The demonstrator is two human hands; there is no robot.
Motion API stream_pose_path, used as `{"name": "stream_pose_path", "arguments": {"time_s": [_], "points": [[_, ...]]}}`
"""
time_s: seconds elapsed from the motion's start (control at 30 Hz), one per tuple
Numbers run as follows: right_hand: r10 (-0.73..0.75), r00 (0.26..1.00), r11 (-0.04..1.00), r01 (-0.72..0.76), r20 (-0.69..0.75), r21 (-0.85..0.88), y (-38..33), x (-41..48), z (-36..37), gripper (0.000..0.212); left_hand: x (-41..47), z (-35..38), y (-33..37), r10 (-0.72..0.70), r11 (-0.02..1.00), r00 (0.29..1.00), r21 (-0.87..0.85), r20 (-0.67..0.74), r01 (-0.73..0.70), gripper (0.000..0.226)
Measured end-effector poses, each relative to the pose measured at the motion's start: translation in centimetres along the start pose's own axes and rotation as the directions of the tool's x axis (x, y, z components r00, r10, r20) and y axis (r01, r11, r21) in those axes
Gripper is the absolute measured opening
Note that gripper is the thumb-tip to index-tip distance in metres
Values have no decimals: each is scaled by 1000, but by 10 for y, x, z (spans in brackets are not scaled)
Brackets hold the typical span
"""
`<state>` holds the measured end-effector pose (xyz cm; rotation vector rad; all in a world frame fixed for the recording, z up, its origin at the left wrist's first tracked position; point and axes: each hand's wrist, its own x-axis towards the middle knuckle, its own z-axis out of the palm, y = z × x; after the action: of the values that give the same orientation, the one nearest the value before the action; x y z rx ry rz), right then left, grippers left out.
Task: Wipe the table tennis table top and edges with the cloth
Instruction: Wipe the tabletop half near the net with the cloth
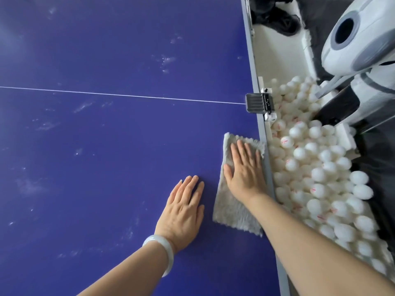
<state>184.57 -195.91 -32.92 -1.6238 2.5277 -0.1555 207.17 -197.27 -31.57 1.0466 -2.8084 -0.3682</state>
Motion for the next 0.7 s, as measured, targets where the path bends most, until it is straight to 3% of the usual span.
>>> {"name": "stream_pose_path", "arguments": {"time_s": [0.3, 0.43, 0.57, 0.7], "points": [[-4, 1000, 999, 4, -9, -32, 22, 135, -3, 67, 0, 1, -1, -19, 999, 1000, 30, 6, 19, 55], [11, 1000, 999, -10, 22, -36, 14, 124, -9, 67, -2, 2, 0, -27, 1000, 1000, 6, 14, 27, 55], [-158, 987, 987, 157, -13, -28, -17, 15, 0, 66, 1, -1, 2, -34, 999, 999, -37, 10, 34, 54], [-450, 893, 893, 451, 34, -20, -1, -46, 10, 65, 0, 0, 1, -26, 999, 1000, -44, 12, 27, 55]]}}
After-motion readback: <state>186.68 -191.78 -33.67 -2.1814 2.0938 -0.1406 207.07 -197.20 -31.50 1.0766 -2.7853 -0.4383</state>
